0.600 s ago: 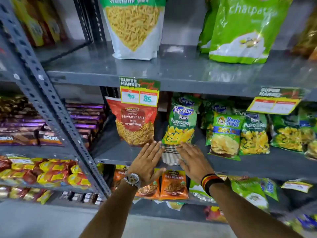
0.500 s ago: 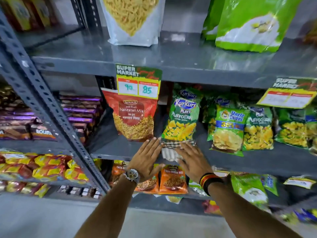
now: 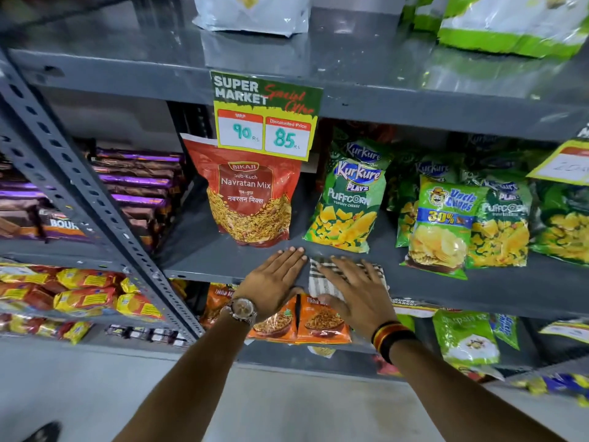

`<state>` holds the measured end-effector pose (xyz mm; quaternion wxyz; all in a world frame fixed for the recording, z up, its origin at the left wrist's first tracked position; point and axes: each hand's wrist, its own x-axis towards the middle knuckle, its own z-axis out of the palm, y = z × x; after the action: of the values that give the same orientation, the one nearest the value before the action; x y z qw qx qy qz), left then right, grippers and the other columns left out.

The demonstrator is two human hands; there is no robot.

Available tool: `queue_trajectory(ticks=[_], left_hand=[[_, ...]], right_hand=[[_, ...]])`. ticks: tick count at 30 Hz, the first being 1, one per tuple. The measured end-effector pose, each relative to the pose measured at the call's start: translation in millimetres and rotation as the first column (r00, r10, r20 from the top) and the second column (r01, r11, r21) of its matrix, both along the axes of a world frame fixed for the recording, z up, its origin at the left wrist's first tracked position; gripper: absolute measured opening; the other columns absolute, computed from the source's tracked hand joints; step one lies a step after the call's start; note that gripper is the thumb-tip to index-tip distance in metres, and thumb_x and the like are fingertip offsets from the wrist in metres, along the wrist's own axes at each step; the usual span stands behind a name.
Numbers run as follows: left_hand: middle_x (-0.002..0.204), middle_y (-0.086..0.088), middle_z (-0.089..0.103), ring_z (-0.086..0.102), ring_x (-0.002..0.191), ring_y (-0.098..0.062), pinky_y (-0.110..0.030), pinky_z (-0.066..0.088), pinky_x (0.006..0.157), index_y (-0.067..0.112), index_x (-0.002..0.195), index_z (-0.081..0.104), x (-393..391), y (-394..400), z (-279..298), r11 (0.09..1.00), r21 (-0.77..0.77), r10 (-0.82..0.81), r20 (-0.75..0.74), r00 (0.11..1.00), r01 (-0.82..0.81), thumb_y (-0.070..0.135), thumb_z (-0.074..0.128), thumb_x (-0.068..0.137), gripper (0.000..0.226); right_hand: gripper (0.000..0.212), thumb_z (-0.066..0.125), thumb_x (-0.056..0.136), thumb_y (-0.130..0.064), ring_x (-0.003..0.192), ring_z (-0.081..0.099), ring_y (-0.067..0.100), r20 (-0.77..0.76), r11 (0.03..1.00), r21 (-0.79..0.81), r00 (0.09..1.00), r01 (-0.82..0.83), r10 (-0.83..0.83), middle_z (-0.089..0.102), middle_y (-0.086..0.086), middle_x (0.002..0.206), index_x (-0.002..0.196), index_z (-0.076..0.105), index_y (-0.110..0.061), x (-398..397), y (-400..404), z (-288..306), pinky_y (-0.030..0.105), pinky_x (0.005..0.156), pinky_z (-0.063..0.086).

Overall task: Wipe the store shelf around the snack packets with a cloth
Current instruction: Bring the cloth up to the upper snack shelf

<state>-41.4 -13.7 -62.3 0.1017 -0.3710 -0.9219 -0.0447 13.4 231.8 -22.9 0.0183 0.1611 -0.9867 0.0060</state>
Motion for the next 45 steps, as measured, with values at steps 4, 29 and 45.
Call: queue_trajectory(ticks=[4, 29, 45], left_hand=[[0.164, -0.011, 0.027, 0.025, 0.151, -0.026, -0.042, 0.021, 0.124, 0.007, 0.157, 0.025, -0.3, 0.6, 2.3, 1.000, -0.023, -0.001, 0.011, 1.000, 0.002, 0.050, 0.032, 0.106, 0.067], [0.166, -0.012, 0.017, 0.010, 0.155, -0.025, -0.054, 0.016, 0.123, 0.007, 0.158, 0.021, 103.4, -134.4, 385.9, 0.937, 0.092, 0.332, -0.542, 0.772, -0.338, 0.048, 0.033, 0.101, 0.071], [0.166, -0.014, 0.017, 0.008, 0.155, -0.030, -0.053, 0.003, 0.125, 0.006, 0.158, 0.021, -35.1, -231.5, 520.0, 0.952, -0.128, 0.061, -0.813, 0.579, -0.279, 0.038, 0.031, 0.100, 0.066]], right_hand=[[0.046, 0.039, 0.100, -0.049, 0.138, 0.044, 0.016, -0.049, 0.997, -0.060, 0.998, -0.040, 0.037, 0.047, -0.007, 0.150, 0.145, 0.037, -0.037, 4.8, 3.6, 1.2, 0.038, 0.119, 0.026], [0.046, 0.055, 0.095, -0.015, 0.131, 0.048, 0.011, -0.426, 0.708, -0.495, 0.851, -0.504, 0.308, 0.051, -0.011, 0.145, 0.138, 0.051, -0.030, 49.5, -51.2, 377.1, 0.032, 0.112, 0.039], [0.033, 0.054, 0.090, -0.012, 0.110, 0.063, 0.036, -0.304, 0.823, -0.486, 0.940, -0.295, 0.157, 0.070, 0.017, 0.117, 0.121, 0.063, -0.017, -123.8, -268.3, 436.3, 0.037, 0.089, 0.052]])
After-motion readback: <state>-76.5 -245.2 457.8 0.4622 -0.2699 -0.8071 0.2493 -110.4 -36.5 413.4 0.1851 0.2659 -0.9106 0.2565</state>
